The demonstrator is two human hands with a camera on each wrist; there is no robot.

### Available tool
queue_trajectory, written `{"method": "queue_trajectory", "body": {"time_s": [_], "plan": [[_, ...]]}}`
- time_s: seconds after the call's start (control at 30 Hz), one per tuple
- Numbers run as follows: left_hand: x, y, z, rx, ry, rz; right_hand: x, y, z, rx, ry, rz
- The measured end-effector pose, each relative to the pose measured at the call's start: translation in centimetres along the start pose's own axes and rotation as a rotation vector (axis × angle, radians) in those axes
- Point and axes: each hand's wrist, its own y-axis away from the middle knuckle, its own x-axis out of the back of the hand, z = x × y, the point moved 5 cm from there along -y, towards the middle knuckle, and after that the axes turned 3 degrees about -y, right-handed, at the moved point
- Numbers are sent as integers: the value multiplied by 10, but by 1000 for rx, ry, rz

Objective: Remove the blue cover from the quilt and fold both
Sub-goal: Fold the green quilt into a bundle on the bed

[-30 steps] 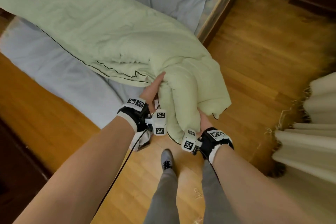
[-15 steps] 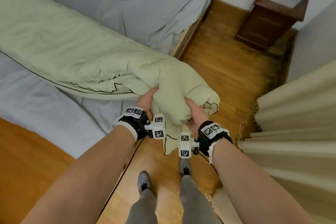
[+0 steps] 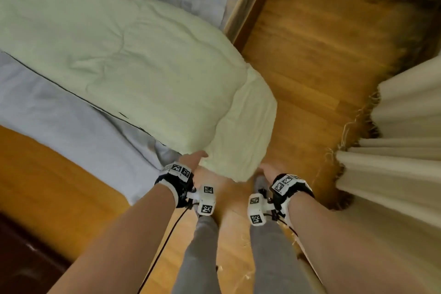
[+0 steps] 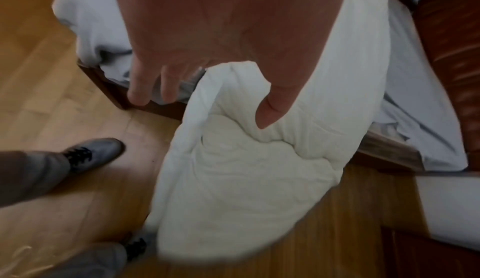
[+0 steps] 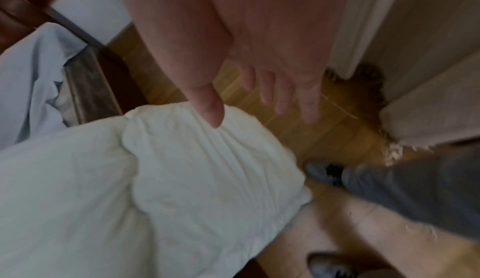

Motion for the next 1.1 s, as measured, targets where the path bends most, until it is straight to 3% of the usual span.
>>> {"method": "queue_trajectory", "body": {"time_s": [0.1,0.2,0.3,0.53,0.7,0.83,0.93,1.1], "plan": [[5,-20,11,-46,16,49,-10,25,-31,26,76,-119],[24,42,76,-199,145,110,11,70,-102,247,66,-22],[43,62,126,-333,159,141,37,102,-176,474,26,30],[68,50,212,-489,-70,298,33,121,-301,574,276,-17],[65,-7,291,-499,-219,268,28,81,-385,527,400,2],[49,-58,334,-398,-417,277,12,30,-441,460,501,-30],[41,-101,346,-370,-494,316,-10,-15,-471,453,559,-22],[47,-172,346,-399,-517,243,-42,-97,-518,472,853,-36]]}}
